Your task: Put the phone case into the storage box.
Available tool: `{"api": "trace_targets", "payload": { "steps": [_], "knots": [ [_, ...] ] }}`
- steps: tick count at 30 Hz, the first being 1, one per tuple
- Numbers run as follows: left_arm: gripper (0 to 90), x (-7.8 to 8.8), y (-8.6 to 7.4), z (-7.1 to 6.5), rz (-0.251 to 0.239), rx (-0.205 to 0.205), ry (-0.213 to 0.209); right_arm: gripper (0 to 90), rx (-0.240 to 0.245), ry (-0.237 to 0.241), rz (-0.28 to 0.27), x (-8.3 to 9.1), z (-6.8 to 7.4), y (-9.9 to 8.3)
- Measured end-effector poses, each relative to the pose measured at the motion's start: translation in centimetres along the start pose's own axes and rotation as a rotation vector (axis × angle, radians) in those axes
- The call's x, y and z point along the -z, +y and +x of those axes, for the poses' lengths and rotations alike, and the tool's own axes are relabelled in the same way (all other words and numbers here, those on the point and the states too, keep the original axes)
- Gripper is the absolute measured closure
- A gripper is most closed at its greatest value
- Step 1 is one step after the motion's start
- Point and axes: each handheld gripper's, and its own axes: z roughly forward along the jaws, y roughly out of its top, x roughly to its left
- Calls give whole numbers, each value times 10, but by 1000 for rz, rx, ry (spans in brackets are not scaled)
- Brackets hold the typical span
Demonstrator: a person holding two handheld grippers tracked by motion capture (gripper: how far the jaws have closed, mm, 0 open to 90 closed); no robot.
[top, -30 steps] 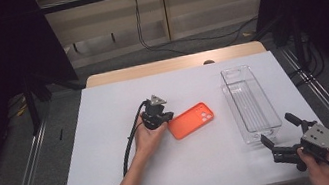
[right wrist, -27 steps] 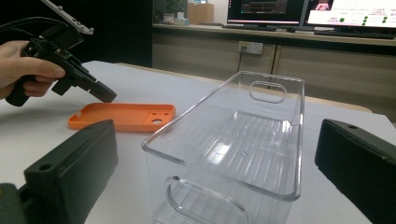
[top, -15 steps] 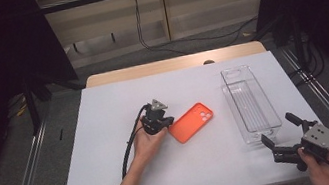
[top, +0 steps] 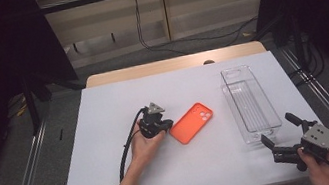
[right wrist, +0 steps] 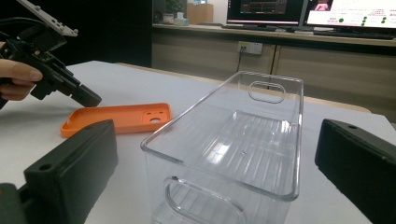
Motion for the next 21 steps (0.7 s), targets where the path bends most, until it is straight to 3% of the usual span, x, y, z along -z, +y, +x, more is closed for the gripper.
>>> {"api": "trace_targets", "payload": {
  "steps": [4,6,8,11,13,15,18,21],
  "knots": [
    [772,6,4,-4,-42,-7,-6,0,-4,1,0,1,0,0],
    [652,9,6,-6,-57,-3,-3,0,-5,0,-1,0,0,0],
    [470,10,8,-8,-62,-7,20,0,1,0,0,0,0,0],
    [353,13,9,-8,-85,8,-11,0,0,1,-1,0,0,0],
    [229,13,11,-8,-84,32,-37,0,0,3,2,0,0,0],
    [186,15,12,-8,-92,47,-73,0,-6,2,-3,0,0,0],
    [78,18,15,-10,-86,30,-68,0,-7,5,-3,0,1,0],
    [69,20,17,-15,-72,3,-63,0,-5,5,-4,0,0,0]
  ]
}}
